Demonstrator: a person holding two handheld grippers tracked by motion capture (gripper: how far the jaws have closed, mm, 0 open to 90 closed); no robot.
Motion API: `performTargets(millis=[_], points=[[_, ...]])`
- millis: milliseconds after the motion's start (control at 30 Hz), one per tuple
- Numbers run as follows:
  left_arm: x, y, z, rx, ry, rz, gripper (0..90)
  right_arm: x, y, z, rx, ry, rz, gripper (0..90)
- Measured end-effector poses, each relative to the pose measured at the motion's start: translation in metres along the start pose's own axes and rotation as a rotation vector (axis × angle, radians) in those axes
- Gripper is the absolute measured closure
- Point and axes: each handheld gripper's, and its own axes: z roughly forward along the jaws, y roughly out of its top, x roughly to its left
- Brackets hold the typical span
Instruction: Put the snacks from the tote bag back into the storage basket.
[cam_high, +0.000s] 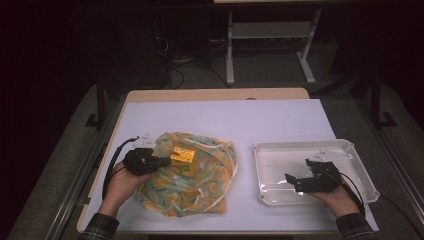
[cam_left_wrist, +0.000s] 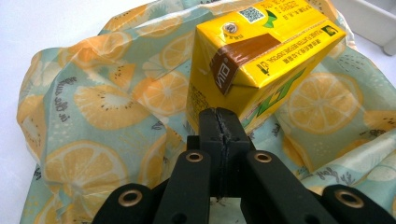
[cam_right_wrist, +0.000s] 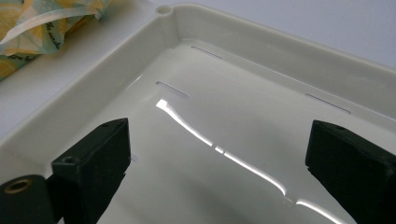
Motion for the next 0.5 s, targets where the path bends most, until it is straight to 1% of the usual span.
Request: performTargets(millis=[100,133,167,200,233,367,500], points=[[-0.0021,0.0001,0.0006,-0.005,-0.009,-0.012,89.7,0.0001,0.0001,0.0002,0.001,0.001,-0.003,6.1],[-0.0018,0.0005,0.0002,0.005,-0.011,0.003,89.7,0.0,0.0001,0.0003,0.002,0.0,-0.003,6.1],[-0.002,0.0006,0.0008,0.004,-0.012,0.011,89.7,0.0001,0.0002,0.0002,0.001,0.0,-0.003,6.1],[-0.0037,0.0005,0.0017,-0.003,-0.016,-0.006,89.7,0.0001,0.0002,0.0001,0.002,0.0,-0.004,6.1],[-0.0037,0.0009,0.0016,0.009,-0.017,0.008,89.7,0.0002,0.0001,0.0,0.002,0.0,-0.004,6.1],[-0.0066,0.0013,0.0028,0.012,-0.022,0.009,89.7,0.0001,0.0001,0.0001,0.001,0.0,-0.004,6.1],[-0.0091,0.0019,0.0036,0.015,-0.029,0.02,89.7,0.0,0.0001,0.0,0.002,0.0,-0.002,6.1]])
